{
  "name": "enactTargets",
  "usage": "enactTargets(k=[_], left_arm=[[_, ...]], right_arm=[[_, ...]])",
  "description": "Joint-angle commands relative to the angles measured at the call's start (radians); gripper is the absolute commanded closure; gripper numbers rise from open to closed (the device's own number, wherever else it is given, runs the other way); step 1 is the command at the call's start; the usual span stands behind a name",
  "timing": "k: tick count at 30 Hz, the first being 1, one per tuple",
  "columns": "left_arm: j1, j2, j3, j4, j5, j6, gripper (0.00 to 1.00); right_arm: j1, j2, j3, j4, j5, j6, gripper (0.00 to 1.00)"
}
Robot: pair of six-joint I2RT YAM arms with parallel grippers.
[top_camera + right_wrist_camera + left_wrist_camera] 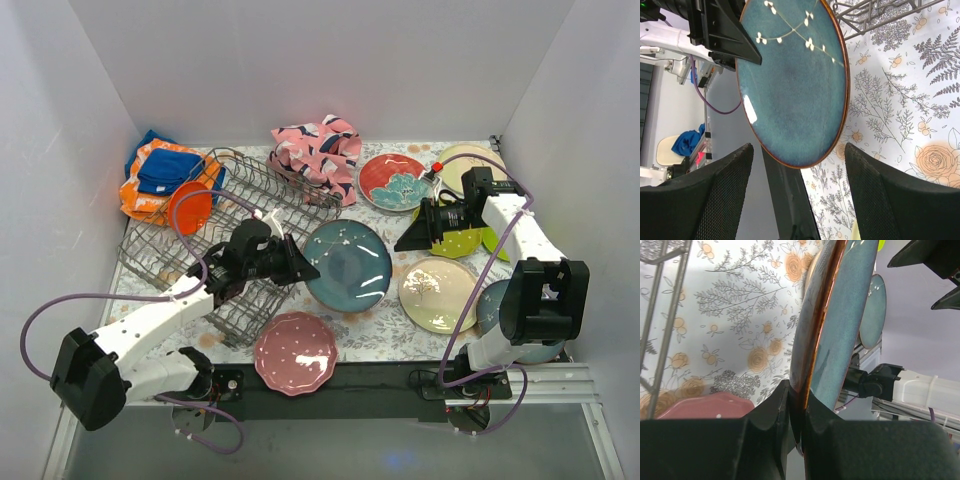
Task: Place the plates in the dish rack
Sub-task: Pass the plate from the right arm to the left, then insert the plate into the dish rack
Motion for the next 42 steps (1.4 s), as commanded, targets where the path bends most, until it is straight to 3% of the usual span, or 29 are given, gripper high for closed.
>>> enactTargets(k=[1,17,21,27,34,42], left_arm=[[0.025,-0.110,0.065,0.053,-0.006,0.023,1.00],[0.141,-0.159,0.224,-0.136,-0.054,0.169,1.00],[0.213,-0.142,0.310,-0.243,-0.095,0.284,1.00],[0.273,-0.111,0.451,-0.348,-0.273,0.476,1.00],[0.361,-0.075,0.464,-0.299,-0.394,0.721,1.00],[0.617,0.011,0.459,-0.155,-0.235,0.884,1.00]], right_arm=[[0.004,-0.034,0.034,-0.021,-0.013,-0.026,0.21],[0.004,-0.037,0.034,-0.021,-0.002,-0.039,0.20],[0.003,-0.036,0.030,-0.019,0.005,-0.044,0.20],[0.004,-0.028,0.025,-0.019,0.008,-0.050,0.20],[0.004,-0.022,0.027,-0.019,0.019,-0.058,0.20],[0.003,-0.005,0.025,-0.021,0.028,-0.062,0.20]])
